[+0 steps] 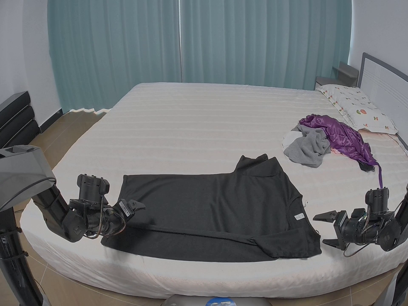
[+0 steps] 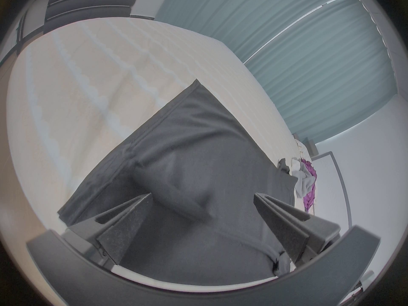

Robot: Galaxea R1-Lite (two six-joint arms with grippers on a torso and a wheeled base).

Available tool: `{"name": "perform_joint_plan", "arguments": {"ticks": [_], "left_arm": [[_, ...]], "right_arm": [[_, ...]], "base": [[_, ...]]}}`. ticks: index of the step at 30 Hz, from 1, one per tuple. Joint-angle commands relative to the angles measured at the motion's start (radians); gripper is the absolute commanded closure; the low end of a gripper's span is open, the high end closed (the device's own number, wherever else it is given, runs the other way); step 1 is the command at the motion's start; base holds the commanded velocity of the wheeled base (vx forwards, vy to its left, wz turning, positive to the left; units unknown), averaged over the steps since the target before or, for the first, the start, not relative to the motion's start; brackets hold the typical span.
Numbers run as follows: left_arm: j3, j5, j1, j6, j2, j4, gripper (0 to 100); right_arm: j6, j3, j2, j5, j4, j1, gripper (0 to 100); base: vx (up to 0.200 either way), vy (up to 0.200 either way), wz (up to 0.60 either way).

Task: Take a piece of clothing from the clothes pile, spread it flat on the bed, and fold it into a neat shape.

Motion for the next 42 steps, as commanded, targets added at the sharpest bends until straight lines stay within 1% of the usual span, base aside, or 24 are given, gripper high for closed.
{"name": "perform_joint_plan", "arguments": {"ticks": [1, 8, 10, 12, 14, 17, 23, 24, 26, 27, 28, 31, 33, 34, 35, 37, 38, 42], "left_arm": [[-0.067, 0.004, 0.019, -0.009, 0.077, -0.001, 0], [-0.150, 0.004, 0.054, -0.135, 0.101, -0.010, 0], [-0.154, 0.004, 0.056, -0.142, 0.101, -0.010, 0], [-0.180, 0.004, 0.066, -0.194, 0.123, -0.035, 0], [-0.179, 0.004, 0.071, -0.222, 0.129, -0.071, 0], [-0.162, 0.004, 0.076, -0.233, 0.127, -0.113, 0], [-0.130, -0.004, 0.109, -0.224, 0.038, -0.110, 0], [-0.123, -0.014, 0.142, -0.168, 0.000, -0.098, 0], [-0.130, -0.024, 0.165, -0.069, -0.005, -0.075, 0], [-0.131, -0.025, 0.168, -0.052, -0.005, -0.068, 0], [-0.134, -0.027, 0.177, 0.040, 0.003, -0.030, 0], [-0.130, -0.027, 0.175, 0.183, 0.017, 0.044, 0], [-0.125, -0.028, 0.172, 0.227, 0.040, 0.050, 0], [-0.125, -0.028, 0.172, 0.227, 0.040, 0.050, 0], [-0.127, -0.028, 0.169, 0.269, 0.077, 0.044, 0], [-0.130, -0.028, 0.169, 0.287, 0.092, 0.041, 0], [-0.136, -0.030, 0.168, 0.318, 0.115, 0.039, 0], [-0.150, -0.053, 0.163, 0.321, 0.127, 0.041, 0]], "right_arm": [[0.000, -0.001, 0.003, 0.002, 0.000, 0.003, 0], [0.000, -0.001, 0.009, 0.002, 0.000, 0.011, 0], [0.000, -0.001, 0.011, 0.002, 0.000, 0.011, 0], [0.000, 0.004, 0.026, -0.001, -0.036, 0.011, 0], [0.000, 0.017, 0.038, -0.001, -0.065, 0.011, 0], [0.008, 0.033, 0.057, 0.002, -0.122, 0.011, 0], [0.008, 0.048, 0.074, 0.000, -0.177, 0.005, 0], [0.008, 0.051, 0.070, 0.000, -0.184, 0.002, 0], [0.008, 0.053, 0.074, -0.001, -0.186, 0.002, 0], [0.008, 0.053, 0.074, -0.001, -0.186, 0.002, 0], [0.007, 0.053, 0.075, -0.001, -0.186, 0.003, 0], [0.007, 0.053, 0.075, -0.001, -0.186, 0.003, 0], [0.007, 0.053, 0.077, -0.001, -0.186, 0.003, 0], [0.007, 0.053, 0.077, -0.001, -0.186, 0.003, 0], [0.005, 0.053, 0.087, -0.001, -0.186, 0.005, 0], [0.004, 0.053, 0.092, -0.001, -0.187, 0.006, 0], [0.004, 0.053, 0.100, -0.003, -0.187, 0.006, 0], [0.004, 0.053, 0.109, -0.003, -0.194, 0.006, 0]], "base": [[0.000, 0.000, 0.00], [0.000, 0.000, 0.00], [0.000, 0.000, 0.00], [0.000, 0.000, 0.00], [0.000, 0.000, 0.00], [0.000, 0.000, 0.00], [0.000, 0.000, 0.00], [0.000, 0.000, 0.00], [0.000, 0.000, 0.00], [0.000, 0.000, 0.00], [0.000, 0.000, 0.00], [0.000, 0.000, 0.00], [0.000, 0.000, 0.00], [0.000, 0.000, 0.00], [0.000, 0.000, 0.00], [0.000, 0.000, 0.00], [0.000, 0.000, 0.00], [0.000, 0.000, 0.00]]}}
